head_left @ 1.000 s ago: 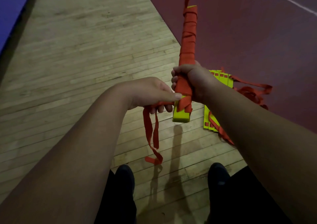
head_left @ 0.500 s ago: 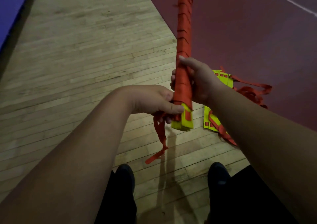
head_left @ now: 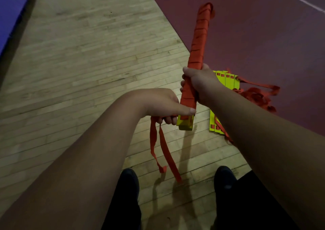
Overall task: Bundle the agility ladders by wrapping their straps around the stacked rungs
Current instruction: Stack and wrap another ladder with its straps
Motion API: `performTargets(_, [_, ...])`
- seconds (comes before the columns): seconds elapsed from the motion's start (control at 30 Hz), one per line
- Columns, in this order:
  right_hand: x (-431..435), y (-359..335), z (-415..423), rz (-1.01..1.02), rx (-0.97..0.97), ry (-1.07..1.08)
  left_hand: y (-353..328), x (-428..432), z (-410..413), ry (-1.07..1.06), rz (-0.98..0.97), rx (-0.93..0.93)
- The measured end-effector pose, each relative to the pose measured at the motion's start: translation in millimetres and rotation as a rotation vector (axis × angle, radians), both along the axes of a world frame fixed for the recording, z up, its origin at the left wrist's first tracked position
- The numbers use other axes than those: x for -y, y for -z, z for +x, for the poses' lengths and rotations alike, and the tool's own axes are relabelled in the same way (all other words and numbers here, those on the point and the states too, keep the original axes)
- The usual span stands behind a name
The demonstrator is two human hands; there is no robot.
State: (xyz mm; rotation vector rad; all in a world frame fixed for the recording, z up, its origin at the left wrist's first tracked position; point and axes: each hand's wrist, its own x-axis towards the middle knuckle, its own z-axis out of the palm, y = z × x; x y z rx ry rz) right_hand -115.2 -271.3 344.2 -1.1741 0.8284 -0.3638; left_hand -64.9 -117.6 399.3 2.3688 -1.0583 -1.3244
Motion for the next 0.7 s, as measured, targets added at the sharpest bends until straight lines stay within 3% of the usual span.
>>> performTargets(0.13, [-4, 7, 3, -0.161, -0.094, -0.039, 17, 13, -27, 0.076, 0.022, 0.293])
performTargets(0.2, [-5, 8, 3, -0.152, -0.079, -0.043, 23, 16, -31, 0.055, -0.012, 0.317])
performTargets(0.3, [-2, 1, -1, -0.004, 0.019, -0.023, 15, 9, -14, 0.029, -0.008, 0.186])
performTargets(0.43, [-2, -11, -9, 0.296, 0.147, -0.055, 9, -10, 9, -0.019, -0.053, -0.266])
performTargets(0.5, [-3, -18, -11, 0.485, 0.24, -0.112, 12, -13, 12, -0.017, -0.099, -0.396])
performTargets(0.57, [-3, -24, -12, 0.613, 0.303, -0.149, 10, -13, 13, -0.013, -0.13, -0.421])
performTargets(0.7, [-3, -27, -8, 0.579, 0.313, -0.152, 2, -14, 18, -0.016, -0.117, -0.324])
